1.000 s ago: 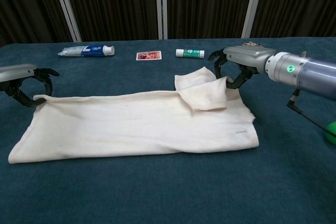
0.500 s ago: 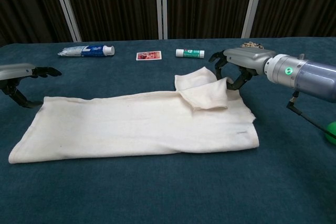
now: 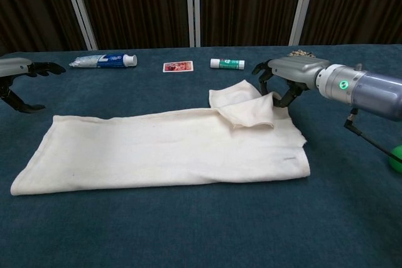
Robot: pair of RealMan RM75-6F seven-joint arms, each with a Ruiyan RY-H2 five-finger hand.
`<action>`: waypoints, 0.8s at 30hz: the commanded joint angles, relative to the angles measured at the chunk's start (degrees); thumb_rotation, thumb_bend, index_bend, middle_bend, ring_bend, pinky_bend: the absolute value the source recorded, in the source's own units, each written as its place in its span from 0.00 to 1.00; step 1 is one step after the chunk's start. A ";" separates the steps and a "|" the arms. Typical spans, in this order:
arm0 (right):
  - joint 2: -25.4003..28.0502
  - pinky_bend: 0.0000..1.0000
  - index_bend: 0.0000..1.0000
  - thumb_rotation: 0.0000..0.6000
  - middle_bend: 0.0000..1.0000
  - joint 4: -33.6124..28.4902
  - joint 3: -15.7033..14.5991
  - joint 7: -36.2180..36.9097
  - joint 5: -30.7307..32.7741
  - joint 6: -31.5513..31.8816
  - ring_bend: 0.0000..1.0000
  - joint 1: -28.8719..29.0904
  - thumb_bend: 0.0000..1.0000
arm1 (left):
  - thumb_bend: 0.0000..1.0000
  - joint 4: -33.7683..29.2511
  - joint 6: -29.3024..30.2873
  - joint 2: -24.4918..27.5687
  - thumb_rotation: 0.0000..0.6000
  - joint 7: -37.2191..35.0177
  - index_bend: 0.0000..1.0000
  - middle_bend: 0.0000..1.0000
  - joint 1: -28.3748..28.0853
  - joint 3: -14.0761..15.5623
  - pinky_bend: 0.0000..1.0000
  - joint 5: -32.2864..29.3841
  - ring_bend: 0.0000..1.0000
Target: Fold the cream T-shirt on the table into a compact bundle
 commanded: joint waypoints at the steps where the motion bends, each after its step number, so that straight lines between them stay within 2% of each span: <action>1: -0.21 0.00 0.72 1.00 0.10 0.45 0.20 -0.60 0.31 -0.31 0.00 0.11 0.42 | 0.42 -0.53 0.24 0.41 1.00 -0.16 0.00 0.00 0.14 -0.09 0.00 0.05 0.00; 3: -0.26 0.00 0.66 1.00 0.09 0.52 0.23 -0.87 0.37 -0.32 0.00 0.10 0.42 | 0.42 -0.69 0.33 0.55 1.00 -0.19 0.00 0.00 0.19 -0.09 0.00 0.09 0.00; 5: 0.11 0.00 0.48 1.00 0.05 -0.11 -0.06 -0.68 0.28 -0.93 0.00 0.06 0.38 | 0.42 -0.98 0.53 0.76 1.00 -0.36 0.00 0.00 0.32 -0.11 0.00 0.13 0.00; 7: 0.71 0.00 0.22 1.00 0.01 -0.99 -0.19 -0.76 0.48 -2.01 0.00 0.07 0.25 | 0.42 -1.21 0.68 0.96 1.00 -0.47 0.00 0.00 0.42 -0.10 0.00 0.20 0.00; 9: 1.55 0.00 0.06 1.00 0.00 -2.33 -0.17 -1.53 0.83 -2.97 0.00 0.08 0.11 | 0.42 -1.57 0.93 1.21 1.00 -0.63 0.00 0.00 0.57 -0.11 0.00 0.26 0.00; 10: 2.04 0.00 0.02 1.00 0.00 -3.24 -0.17 -1.91 0.89 -2.98 0.00 -0.02 0.06 | 0.42 -1.83 1.08 1.39 1.00 -0.75 0.00 0.00 0.67 -0.12 0.00 0.30 0.00; 13: 3.57 0.00 0.00 1.00 0.00 -5.95 -0.43 -3.05 0.62 -1.98 0.00 -0.59 0.01 | 0.42 -2.67 1.73 2.08 1.00 -0.80 0.00 0.00 0.98 -0.08 0.00 0.54 0.00; 22: 10.45 0.00 0.00 1.00 0.00 -16.64 -2.13 -8.18 -0.93 2.09 0.00 -3.27 0.01 | 0.42 -6.91 4.86 5.53 1.00 -0.37 0.00 0.00 2.72 -0.04 0.00 0.98 0.00; 23: 11.99 0.00 0.00 1.00 0.00 -18.99 -2.42 -9.10 -1.09 2.66 0.00 -3.81 0.01 | 0.41 -8.02 5.63 6.37 1.00 0.01 0.00 0.00 3.16 -0.01 0.00 1.03 0.00; 24: 13.65 0.00 0.00 1.00 0.00 -21.46 -2.67 -10.19 -1.19 3.26 0.00 -4.36 0.01 | 0.33 -9.14 6.79 7.30 1.00 0.91 0.00 0.00 3.73 0.06 0.00 1.08 0.00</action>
